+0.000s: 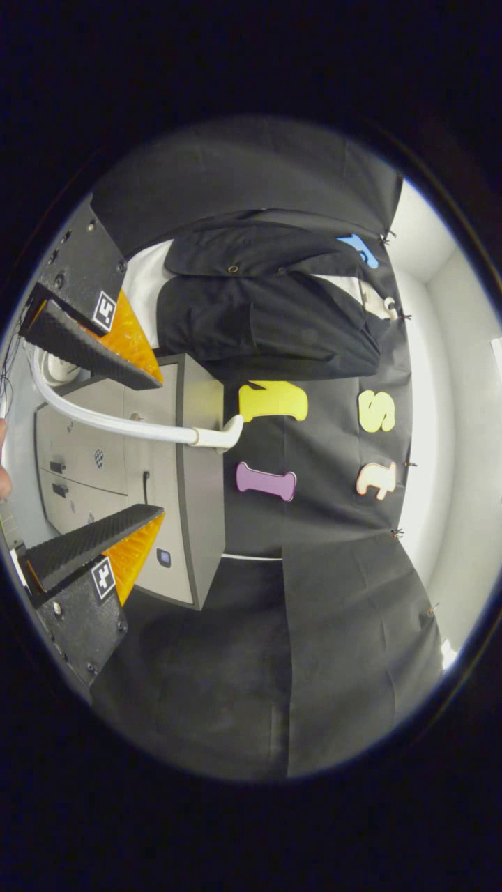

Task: Iron the clothes twice with a garment steamer, once on the left side and once on the right side.

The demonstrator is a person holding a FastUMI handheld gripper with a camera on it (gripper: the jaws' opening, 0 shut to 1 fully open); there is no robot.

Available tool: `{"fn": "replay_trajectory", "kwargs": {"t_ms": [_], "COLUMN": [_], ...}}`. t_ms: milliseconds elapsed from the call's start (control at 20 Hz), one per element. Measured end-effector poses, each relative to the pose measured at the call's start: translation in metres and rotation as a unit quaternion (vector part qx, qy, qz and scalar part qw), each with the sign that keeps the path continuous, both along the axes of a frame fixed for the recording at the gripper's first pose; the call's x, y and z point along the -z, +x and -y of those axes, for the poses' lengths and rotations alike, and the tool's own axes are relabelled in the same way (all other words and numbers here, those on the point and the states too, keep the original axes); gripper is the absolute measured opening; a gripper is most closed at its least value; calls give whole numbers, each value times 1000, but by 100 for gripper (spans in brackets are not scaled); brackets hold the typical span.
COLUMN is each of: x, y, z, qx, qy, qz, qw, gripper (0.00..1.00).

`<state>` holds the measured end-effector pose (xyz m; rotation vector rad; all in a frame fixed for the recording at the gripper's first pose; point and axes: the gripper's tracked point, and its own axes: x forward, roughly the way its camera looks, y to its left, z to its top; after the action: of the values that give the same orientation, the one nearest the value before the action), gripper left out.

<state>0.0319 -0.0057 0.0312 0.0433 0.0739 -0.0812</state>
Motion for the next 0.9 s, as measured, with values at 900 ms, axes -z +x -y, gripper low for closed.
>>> {"fn": "replay_trajectory", "kwargs": {"t_ms": [900], "x": [-45], "y": [257], "z": [-17], "qx": [-78], "qy": [-1], "qz": [-230], "qw": [970], "gripper": [100]}}
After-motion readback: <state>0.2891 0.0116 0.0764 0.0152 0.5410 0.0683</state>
